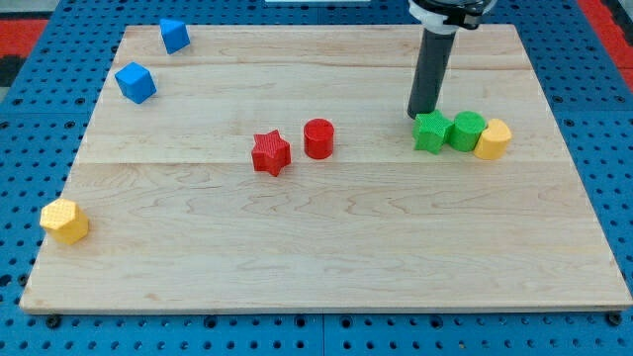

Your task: Slide the yellow hexagon closer red star

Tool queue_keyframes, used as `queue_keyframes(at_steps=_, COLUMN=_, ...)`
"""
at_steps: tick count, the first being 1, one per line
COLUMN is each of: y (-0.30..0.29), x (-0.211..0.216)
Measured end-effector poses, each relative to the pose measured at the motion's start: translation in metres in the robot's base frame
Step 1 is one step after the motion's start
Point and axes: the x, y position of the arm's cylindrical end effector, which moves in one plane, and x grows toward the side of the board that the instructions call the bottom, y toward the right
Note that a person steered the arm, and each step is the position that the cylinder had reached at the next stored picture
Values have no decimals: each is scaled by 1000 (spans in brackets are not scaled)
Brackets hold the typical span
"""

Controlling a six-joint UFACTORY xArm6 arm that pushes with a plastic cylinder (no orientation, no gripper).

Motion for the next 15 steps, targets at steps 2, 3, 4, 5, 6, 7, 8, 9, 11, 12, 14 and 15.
queue_keyframes(at_steps=2, y=-72, x=-15)
queue_keyframes(at_steps=3, y=-169, x=-32)
queue_keyframes(at_steps=4, y=-265, x=-23)
queue_keyframes(at_steps=5, y=-340, x=34)
queue_keyframes(at_steps=6, y=-428, x=77)
queue_keyframes(at_steps=7, y=-431, x=120)
queue_keyframes(at_steps=8, y=-424, x=165)
queue_keyframes(at_steps=9, y=-378, x=180)
queue_keyframes(at_steps=11, y=-270, x=180)
queue_keyframes(at_steps=12, y=-319, x=186)
queue_keyframes(at_steps=14, y=-365, x=186)
queue_keyframes(at_steps=15, y=-372, x=186)
